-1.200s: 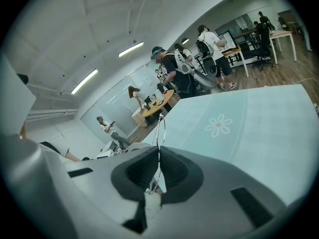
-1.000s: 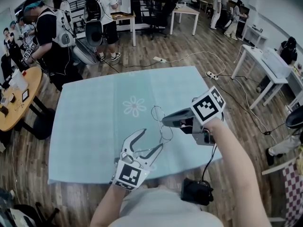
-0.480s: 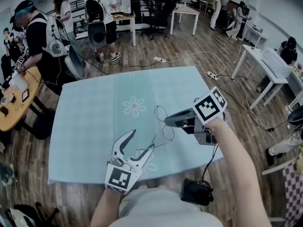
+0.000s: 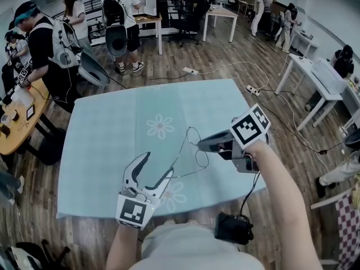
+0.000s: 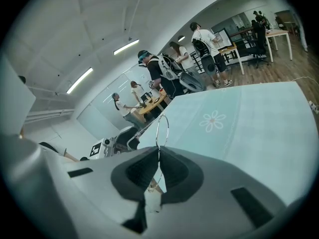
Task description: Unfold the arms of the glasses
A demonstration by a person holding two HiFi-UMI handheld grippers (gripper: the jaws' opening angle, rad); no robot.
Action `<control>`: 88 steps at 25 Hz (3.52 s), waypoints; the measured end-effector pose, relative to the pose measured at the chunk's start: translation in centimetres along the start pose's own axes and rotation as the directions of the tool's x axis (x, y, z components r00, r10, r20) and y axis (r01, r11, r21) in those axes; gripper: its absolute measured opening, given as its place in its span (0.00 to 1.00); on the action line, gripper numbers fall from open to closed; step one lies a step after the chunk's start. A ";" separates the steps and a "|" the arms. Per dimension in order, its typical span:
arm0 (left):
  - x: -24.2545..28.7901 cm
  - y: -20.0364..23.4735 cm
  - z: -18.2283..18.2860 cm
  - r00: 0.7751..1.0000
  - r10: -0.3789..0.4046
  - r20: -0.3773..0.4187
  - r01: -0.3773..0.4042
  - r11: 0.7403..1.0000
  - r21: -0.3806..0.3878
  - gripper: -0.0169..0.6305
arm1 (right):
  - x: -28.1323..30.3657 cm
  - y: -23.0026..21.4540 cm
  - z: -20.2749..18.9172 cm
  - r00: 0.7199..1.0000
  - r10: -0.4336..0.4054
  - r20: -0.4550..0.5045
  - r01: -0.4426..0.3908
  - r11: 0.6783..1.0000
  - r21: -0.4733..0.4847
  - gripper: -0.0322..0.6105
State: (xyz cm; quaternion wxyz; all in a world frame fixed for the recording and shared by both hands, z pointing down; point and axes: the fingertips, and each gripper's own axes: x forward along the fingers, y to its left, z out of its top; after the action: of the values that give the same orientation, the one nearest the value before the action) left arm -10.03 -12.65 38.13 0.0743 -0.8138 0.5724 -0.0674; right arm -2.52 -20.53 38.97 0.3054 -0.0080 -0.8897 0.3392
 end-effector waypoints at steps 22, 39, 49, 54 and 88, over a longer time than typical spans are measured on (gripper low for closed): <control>-1.2 5.3 1.7 0.991 0.136 0.018 -0.136 0.990 0.046 0.49 | 0.7 0.2 -2.8 0.994 -0.001 -0.111 -0.001 1.000 -0.017 0.07; 0.7 1.8 0.4 1.000 0.014 -0.021 -0.012 0.998 0.063 0.49 | 0.7 0.3 -1.8 0.994 -0.008 -0.112 0.006 1.000 -0.018 0.07; 2.0 -2.4 -2.5 0.994 -0.080 -0.078 0.083 0.996 0.042 0.49 | 0.5 1.1 -1.2 0.997 0.022 -0.077 -0.023 1.000 -0.016 0.07; 2.8 -4.0 -2.6 0.991 -0.113 -0.073 0.115 0.993 0.017 0.56 | 0.6 1.2 -1.2 0.997 0.026 -0.071 -0.027 0.999 -0.016 0.07; 3.1 -6.7 -1.7 0.993 -0.101 -0.056 0.107 0.988 0.115 0.63 | 0.5 0.2 -1.3 0.999 -0.013 -0.051 0.015 0.999 0.038 0.07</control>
State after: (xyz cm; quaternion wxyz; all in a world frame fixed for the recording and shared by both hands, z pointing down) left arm -3.18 -13.46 41.21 0.1045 -0.8347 0.5260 -0.1251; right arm -2.29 -19.48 39.88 0.3304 -0.0043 -0.8749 0.3540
